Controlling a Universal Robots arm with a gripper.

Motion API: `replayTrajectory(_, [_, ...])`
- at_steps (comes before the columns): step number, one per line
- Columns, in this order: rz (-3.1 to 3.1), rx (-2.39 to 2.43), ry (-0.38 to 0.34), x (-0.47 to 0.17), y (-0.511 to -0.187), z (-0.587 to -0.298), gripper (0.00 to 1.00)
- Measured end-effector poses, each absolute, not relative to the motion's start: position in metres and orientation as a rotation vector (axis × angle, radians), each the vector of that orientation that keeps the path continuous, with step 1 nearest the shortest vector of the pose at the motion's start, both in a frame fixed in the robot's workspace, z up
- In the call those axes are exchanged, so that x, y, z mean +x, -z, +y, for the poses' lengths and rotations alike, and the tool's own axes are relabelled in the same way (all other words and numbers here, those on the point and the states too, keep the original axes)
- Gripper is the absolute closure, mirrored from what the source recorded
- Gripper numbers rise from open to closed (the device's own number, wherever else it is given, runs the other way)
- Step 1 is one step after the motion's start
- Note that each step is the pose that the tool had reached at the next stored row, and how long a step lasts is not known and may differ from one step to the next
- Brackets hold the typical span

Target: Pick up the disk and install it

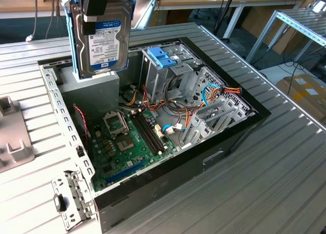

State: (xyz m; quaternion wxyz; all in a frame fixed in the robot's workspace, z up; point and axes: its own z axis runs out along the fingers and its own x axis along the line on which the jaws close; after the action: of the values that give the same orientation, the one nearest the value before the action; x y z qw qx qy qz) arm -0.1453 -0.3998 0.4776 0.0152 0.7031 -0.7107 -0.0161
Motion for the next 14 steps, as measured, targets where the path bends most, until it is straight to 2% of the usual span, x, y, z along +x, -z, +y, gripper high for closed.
replayTrajectory(14, [-2.21,2.187,0.048,-0.132,-0.476,-0.404,0.63])
